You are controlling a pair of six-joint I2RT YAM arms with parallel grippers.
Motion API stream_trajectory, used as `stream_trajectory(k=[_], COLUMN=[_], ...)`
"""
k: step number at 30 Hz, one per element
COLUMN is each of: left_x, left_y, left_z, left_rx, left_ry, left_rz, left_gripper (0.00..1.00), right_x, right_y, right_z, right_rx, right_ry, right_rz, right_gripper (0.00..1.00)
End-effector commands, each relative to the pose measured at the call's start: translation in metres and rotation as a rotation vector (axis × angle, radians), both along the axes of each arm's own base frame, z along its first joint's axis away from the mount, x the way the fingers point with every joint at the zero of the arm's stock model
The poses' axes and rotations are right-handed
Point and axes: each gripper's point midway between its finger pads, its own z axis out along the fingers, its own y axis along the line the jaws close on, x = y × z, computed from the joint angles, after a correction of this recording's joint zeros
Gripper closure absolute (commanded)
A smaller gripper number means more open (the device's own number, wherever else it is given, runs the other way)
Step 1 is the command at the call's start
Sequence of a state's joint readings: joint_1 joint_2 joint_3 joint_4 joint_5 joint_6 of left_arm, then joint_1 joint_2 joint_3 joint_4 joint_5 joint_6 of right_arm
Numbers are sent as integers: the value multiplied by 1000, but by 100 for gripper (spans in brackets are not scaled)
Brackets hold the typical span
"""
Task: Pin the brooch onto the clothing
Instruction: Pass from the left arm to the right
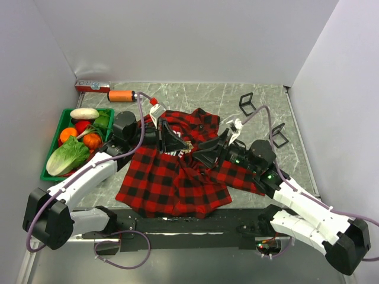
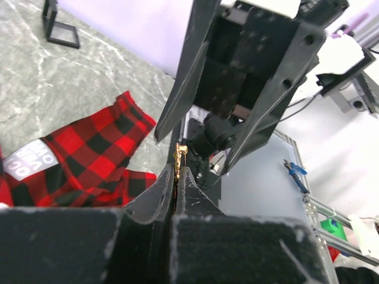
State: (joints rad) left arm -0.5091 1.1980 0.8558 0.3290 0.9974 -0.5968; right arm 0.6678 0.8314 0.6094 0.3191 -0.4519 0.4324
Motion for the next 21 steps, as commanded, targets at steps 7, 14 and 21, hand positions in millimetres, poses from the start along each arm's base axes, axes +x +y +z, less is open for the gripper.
stream_trajectory(k=[7, 14, 21], left_x=[-14, -20, -26], left_y=[1, -1, -5], left_z=[18, 19, 18], left_rx=[-65, -67, -63], left_ry=[-45, -48, -47], left_rz=[-68, -94, -124], left_gripper=[99, 99, 99], right_x=[-3, -3, -3], right_y=[10, 11, 10], right_z=[35, 38, 43], right_rx=[41, 44, 42], right_ry=[-108, -116, -133], right_rz=[25, 30, 24], right_gripper=[46, 52, 56])
